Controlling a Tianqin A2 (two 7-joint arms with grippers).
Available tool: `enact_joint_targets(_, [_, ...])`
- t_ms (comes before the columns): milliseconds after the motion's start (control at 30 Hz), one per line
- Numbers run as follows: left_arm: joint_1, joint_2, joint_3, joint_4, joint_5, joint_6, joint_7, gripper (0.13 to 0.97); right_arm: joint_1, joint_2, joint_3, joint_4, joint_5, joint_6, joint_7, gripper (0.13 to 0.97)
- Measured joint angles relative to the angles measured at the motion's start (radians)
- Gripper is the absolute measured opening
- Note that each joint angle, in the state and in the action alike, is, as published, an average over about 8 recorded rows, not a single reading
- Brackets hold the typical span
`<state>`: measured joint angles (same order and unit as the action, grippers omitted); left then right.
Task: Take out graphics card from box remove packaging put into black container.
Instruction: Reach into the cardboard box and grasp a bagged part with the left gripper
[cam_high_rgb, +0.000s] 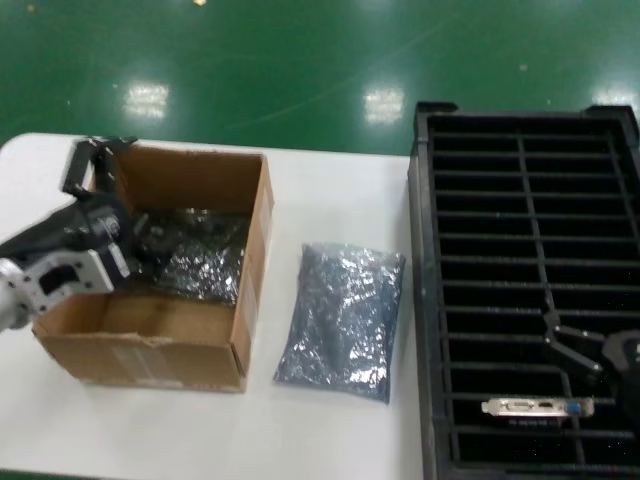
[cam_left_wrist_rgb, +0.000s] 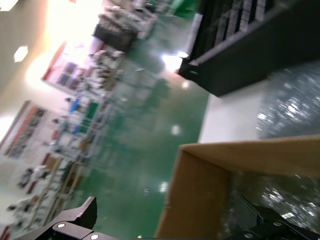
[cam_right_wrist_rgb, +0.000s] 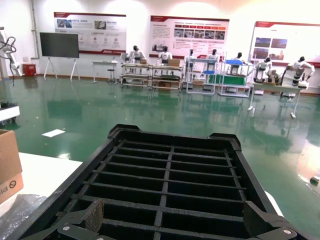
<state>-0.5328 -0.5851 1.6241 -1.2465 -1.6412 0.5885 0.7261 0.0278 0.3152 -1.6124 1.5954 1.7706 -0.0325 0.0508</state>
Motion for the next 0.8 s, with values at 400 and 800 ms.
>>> enact_joint_targets(400, [-0.291,0.02,0.251,0.366,0.197,0.122,-0.006,0.966,0.0,0.0,0.0,0.0,0.0,0.0,0.0,0.966])
enact_joint_targets(800, [-0.488,0.138,0.338,0.732,0.238,0.102,0.218,0.966,0.0,0.0,0.0,0.0,0.0,0.0,0.0,0.966])
